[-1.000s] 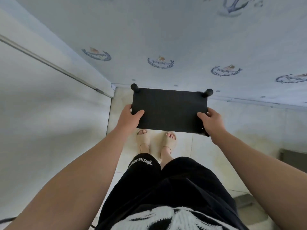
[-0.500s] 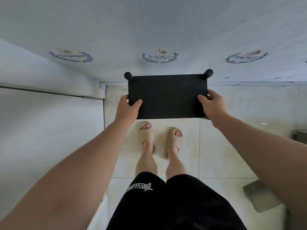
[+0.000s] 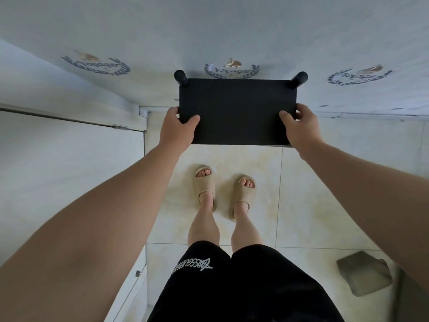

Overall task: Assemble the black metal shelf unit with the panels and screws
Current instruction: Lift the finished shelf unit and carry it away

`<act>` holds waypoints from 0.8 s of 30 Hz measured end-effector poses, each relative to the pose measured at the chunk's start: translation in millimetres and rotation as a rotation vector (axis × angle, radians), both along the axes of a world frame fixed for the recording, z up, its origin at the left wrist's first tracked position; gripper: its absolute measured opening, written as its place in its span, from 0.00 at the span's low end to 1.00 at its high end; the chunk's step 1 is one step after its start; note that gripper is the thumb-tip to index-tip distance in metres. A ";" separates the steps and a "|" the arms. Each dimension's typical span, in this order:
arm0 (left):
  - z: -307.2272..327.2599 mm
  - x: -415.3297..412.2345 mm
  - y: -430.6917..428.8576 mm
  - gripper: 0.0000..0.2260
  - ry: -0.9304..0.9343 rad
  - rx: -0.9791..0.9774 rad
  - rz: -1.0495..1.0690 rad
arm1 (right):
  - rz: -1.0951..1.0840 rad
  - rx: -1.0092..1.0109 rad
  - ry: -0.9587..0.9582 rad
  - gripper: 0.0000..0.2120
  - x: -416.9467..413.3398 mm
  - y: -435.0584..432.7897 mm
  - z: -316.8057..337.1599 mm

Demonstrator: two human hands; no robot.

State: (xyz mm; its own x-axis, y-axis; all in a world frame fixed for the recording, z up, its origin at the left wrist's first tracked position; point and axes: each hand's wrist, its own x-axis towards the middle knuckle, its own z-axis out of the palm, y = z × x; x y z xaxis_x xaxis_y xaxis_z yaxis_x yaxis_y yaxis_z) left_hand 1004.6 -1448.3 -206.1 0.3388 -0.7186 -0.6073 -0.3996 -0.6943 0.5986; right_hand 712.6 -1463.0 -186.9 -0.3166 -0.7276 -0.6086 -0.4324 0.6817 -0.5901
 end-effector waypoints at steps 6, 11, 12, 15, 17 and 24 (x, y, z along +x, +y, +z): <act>12.6 -0.5 -0.9 0.24 -0.017 0.079 -0.075 | 0.072 0.037 -0.005 0.24 1.7 4.6 16.8; 57.1 -8.2 11.9 0.33 -0.210 0.103 -0.217 | 0.269 0.050 0.128 0.29 10.3 15.6 54.5; 68.7 -11.2 18.1 0.33 -0.271 0.076 -0.262 | 0.331 0.044 0.174 0.30 12.6 19.7 65.5; 104.3 -15.7 37.4 0.32 -0.350 0.005 -0.396 | 0.484 -0.019 0.271 0.31 21.5 34.3 102.0; 126.0 -13.7 49.9 0.32 -0.363 -0.040 -0.469 | 0.557 -0.061 0.314 0.31 28.6 46.5 125.8; 181.3 -6.6 91.0 0.32 -0.412 -0.207 -0.677 | 0.760 -0.127 0.518 0.32 41.5 95.8 189.3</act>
